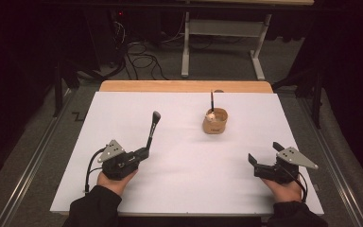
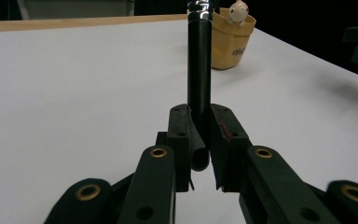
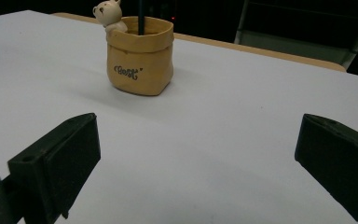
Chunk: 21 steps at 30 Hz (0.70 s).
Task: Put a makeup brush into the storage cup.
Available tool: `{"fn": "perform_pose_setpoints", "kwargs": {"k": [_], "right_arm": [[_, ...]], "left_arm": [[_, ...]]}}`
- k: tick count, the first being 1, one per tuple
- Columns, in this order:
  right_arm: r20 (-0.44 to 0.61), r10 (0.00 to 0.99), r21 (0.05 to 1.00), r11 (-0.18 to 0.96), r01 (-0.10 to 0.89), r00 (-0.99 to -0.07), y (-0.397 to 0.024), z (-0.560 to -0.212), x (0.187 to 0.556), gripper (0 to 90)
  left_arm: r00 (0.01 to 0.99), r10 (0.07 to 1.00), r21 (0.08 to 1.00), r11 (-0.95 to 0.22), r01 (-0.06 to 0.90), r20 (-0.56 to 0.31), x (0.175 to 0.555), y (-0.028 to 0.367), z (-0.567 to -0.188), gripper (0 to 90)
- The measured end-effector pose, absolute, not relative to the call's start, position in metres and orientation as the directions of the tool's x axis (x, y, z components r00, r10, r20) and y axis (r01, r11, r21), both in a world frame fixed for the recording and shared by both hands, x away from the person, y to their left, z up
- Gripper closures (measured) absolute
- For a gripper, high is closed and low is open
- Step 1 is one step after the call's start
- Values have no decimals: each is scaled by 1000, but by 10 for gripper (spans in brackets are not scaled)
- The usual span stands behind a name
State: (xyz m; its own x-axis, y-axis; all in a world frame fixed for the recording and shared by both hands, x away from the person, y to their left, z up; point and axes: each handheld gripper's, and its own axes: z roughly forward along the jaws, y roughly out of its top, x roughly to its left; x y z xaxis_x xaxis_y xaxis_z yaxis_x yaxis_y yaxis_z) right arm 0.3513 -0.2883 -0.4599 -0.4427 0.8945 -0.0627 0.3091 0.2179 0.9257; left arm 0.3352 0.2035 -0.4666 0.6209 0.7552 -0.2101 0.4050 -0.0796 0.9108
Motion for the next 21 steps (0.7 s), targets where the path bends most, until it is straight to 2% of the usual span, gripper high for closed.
{"fn": "perform_pose_setpoints", "kwargs": {"k": [9, 21], "right_arm": [[-64, 894, 926, 219, 308, -443, -288, -460, 352, 6], [-55, 895, 926, 211, 312, -443, -287, -460, 352, 5]], "left_arm": [[643, 744, 926, -94, 366, -179, 338, 199, -456, 796], [690, 708, 941, -110, 320, -152, 342, 173, -429, 796]]}}
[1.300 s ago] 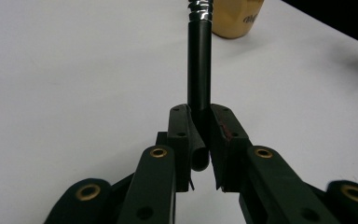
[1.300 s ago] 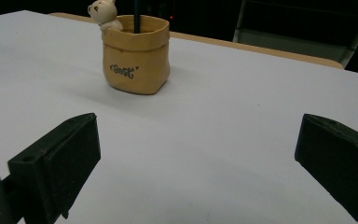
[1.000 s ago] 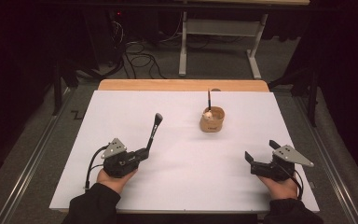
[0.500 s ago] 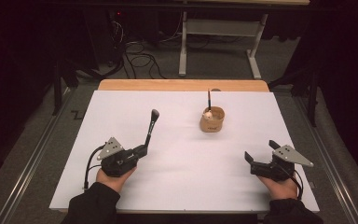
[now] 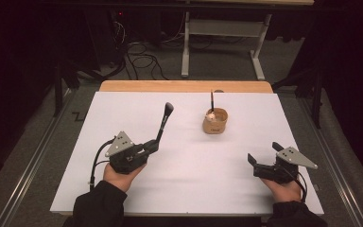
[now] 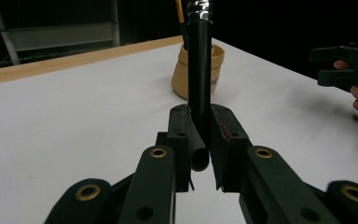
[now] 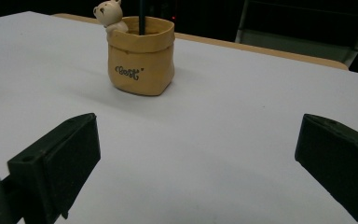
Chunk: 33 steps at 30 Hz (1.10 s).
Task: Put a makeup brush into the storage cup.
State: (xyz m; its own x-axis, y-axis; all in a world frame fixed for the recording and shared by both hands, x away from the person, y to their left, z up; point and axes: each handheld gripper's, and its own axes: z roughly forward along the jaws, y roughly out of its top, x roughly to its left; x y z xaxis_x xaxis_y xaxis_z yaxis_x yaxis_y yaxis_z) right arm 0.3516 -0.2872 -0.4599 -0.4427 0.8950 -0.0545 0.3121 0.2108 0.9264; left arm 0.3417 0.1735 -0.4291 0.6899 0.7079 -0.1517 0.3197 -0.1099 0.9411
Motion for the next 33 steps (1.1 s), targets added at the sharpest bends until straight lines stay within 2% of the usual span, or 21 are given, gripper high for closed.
{"fn": "perform_pose_setpoints", "kwargs": {"k": [8, 20, 33], "right_arm": [[-54, 877, 941, 205, 270, -477, -277, -447, 348, 3], [-52, 810, 960, 202, 193, -584, -226, -413, 349, 3], [-44, 760, 959, 213, 186, -648, -182, -402, 360, 7]], "left_arm": [[704, 694, 949, -100, 300, -150, 342, 160, -436, 796], [708, 693, 949, -114, 293, -135, 340, 161, -444, 796], [706, 695, 951, -109, 290, -135, 339, 160, -446, 796]]}}
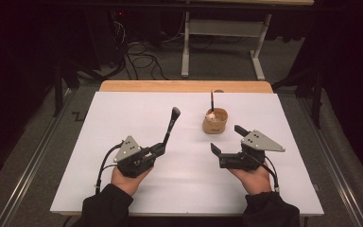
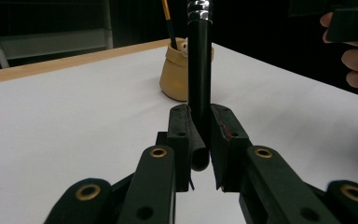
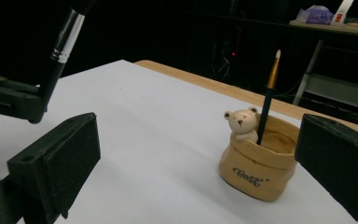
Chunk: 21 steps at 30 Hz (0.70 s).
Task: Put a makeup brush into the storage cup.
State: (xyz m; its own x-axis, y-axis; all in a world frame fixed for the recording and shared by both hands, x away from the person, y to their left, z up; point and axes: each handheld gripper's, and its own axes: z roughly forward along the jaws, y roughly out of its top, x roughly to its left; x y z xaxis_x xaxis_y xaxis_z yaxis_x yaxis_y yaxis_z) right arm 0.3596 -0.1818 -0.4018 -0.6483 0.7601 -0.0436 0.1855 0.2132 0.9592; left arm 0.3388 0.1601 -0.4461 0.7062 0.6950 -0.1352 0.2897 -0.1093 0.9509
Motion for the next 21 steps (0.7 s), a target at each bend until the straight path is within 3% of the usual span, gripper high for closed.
{"fn": "perform_pose_setpoints", "kwargs": {"k": [21], "right_arm": [[-17, 706, 956, 219, 196, -708, -141, -398, 371, 38]], "left_arm": [[702, 698, 954, -99, 284, -137, 339, 159, -447, 796]]}}
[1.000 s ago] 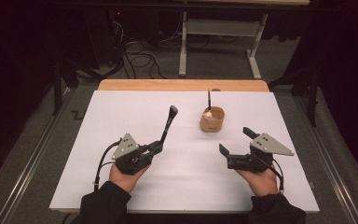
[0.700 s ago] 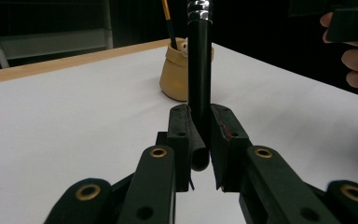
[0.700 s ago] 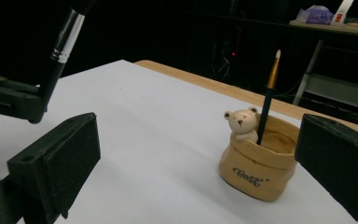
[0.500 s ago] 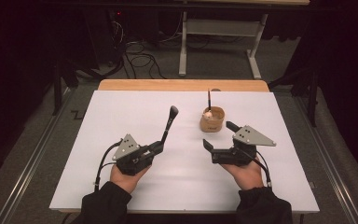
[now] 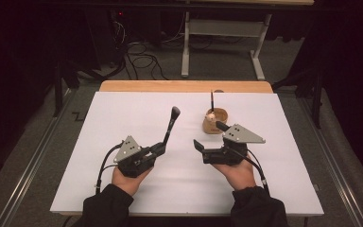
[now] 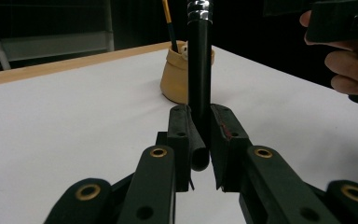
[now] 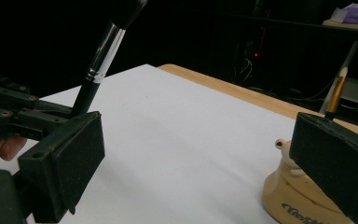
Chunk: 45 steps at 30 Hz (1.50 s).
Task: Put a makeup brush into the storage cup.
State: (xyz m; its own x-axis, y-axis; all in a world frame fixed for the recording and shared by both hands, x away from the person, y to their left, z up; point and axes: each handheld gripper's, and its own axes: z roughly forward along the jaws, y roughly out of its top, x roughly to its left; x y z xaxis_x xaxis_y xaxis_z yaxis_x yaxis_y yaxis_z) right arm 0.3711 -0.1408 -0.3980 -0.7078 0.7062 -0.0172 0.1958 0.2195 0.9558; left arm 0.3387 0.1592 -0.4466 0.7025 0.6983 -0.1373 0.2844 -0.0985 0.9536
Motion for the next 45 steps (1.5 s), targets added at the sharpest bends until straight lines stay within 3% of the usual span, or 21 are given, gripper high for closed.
{"fn": "perform_pose_setpoints", "kwargs": {"k": [36, 45], "right_arm": [[123, 634, 962, 114, 249, -764, -138, -413, 358, 167], [150, 607, 964, 86, 252, -780, -137, -413, 356, 246]], "left_arm": [[732, 668, 955, -110, 274, -133, 329, 136, -454, 796], [738, 662, 954, -115, 276, -133, 328, 132, -456, 796]]}}
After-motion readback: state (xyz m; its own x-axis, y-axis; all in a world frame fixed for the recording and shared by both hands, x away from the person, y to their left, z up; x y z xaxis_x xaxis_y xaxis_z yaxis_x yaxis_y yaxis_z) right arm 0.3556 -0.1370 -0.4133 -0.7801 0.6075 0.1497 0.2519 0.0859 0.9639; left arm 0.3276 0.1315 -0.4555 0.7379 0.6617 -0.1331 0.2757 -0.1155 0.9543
